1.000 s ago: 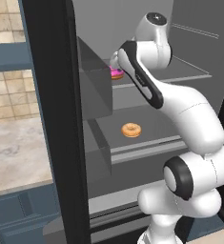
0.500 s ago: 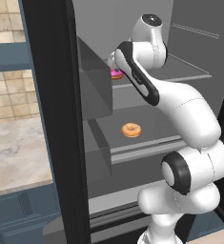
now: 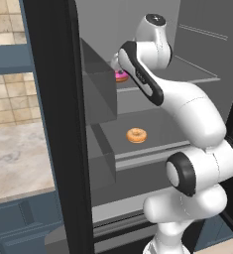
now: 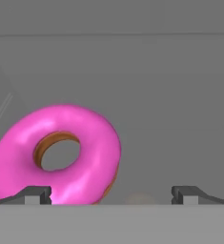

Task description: Take the donuts from the fridge and place them on the empty tray on the dining counter.

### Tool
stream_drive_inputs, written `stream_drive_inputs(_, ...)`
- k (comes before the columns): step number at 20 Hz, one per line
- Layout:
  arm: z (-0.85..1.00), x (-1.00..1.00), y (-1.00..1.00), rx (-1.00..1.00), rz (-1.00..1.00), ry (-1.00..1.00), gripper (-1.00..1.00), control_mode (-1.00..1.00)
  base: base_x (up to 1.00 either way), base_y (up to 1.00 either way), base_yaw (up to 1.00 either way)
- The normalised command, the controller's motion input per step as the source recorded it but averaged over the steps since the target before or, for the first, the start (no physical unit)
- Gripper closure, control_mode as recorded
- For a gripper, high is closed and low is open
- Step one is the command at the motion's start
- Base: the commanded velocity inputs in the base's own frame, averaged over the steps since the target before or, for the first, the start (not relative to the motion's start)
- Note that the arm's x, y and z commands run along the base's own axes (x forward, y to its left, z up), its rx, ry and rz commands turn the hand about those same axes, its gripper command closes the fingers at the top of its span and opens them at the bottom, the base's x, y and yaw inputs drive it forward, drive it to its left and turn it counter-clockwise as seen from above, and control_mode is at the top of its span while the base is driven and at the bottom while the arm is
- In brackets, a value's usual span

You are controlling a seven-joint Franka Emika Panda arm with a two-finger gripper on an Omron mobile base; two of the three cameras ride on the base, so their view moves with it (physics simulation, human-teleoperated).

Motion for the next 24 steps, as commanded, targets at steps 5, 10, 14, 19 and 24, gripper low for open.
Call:
stream_drive_inputs(5,0.04,0.13,0.0,0.0,0.0,0.0,-1.0,-1.0,0.0,0.0,0.0)
stream_drive_inputs(10,0.0,0.16,0.0,0.0,0.0,0.0,-1.0,-1.0,0.0,0.0,0.0)
stream_drive_inputs(14,-0.01,0.2,0.0,0.0,0.0,0.0,-1.0,-1.0,0.0,0.0,0.0)
stream_drive_inputs(19,-0.07,0.1,0.0,0.0,0.0,0.01,-1.0,-1.0,0.0,0.0,0.0)
stream_drive_inputs(24,-0.11,-0.15,0.0,0.0,0.0,0.03,-1.0,-1.0,0.0,0.0,0.0)
